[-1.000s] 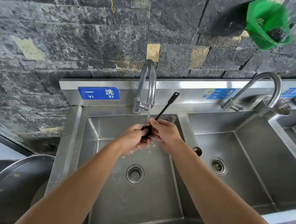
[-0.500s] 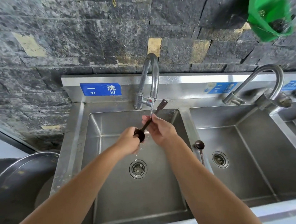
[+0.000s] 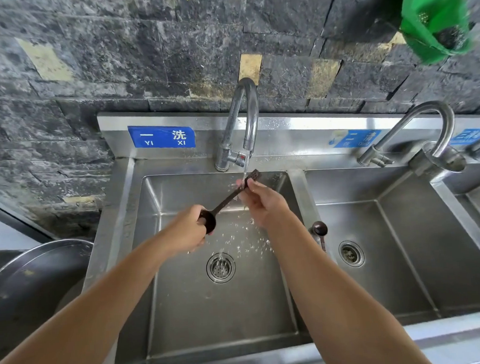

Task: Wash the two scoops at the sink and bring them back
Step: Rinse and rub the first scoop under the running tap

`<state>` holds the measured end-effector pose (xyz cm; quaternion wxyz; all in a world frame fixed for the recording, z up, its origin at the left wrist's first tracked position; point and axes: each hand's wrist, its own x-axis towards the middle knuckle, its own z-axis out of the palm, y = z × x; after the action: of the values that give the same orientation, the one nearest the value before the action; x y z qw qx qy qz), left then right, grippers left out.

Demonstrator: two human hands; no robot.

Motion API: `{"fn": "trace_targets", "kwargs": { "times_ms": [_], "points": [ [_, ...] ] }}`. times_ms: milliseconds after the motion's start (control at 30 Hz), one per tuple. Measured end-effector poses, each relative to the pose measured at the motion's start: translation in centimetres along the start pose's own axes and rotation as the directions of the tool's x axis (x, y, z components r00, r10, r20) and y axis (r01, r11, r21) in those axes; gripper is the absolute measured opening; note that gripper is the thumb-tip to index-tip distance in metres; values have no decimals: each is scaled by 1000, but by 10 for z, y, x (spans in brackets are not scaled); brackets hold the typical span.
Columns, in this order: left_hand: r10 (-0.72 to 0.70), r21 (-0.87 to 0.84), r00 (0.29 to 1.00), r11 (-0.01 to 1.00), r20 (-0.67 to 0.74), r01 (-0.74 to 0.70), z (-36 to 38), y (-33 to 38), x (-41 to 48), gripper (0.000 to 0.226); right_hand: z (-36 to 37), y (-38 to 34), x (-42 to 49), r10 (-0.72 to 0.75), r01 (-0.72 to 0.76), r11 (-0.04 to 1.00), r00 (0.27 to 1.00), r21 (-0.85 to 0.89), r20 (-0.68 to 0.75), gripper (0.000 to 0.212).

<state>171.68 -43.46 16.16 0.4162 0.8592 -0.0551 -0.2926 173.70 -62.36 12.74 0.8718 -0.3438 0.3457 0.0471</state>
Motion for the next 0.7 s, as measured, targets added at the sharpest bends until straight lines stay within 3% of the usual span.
{"fn": "trace_targets", "kwargs": {
  "times_ms": [133,233,367,467,600,700],
  "points": [
    [-4,-6,999,1000,43,5,-2,-8,-6,19,0,8,-12,135,-112,965,987,-238,82,21],
    [-17,-51,998,998,66,20,-3,-15,-10,18,-6,-7,-5,-2,-5,994,998,-113,-66,21],
    [-37,-111,994,993,105,48,-6,-31,-17,14,1,-4,-16,71,-57,954,997,-293,37,26],
    [-50,-150,992,986,117,67,-12,-43,-22,13,-4,-13,-9,1,-11,984,998,-176,-58,19],
    [-52,-187,988,979,144,78,-16,-42,-26,15,3,-5,-19,106,-78,945,992,-317,72,13],
    [-42,-205,985,976,168,76,-13,-31,-28,13,5,-9,-20,-23,22,982,1000,-187,0,22]
  ]
}}
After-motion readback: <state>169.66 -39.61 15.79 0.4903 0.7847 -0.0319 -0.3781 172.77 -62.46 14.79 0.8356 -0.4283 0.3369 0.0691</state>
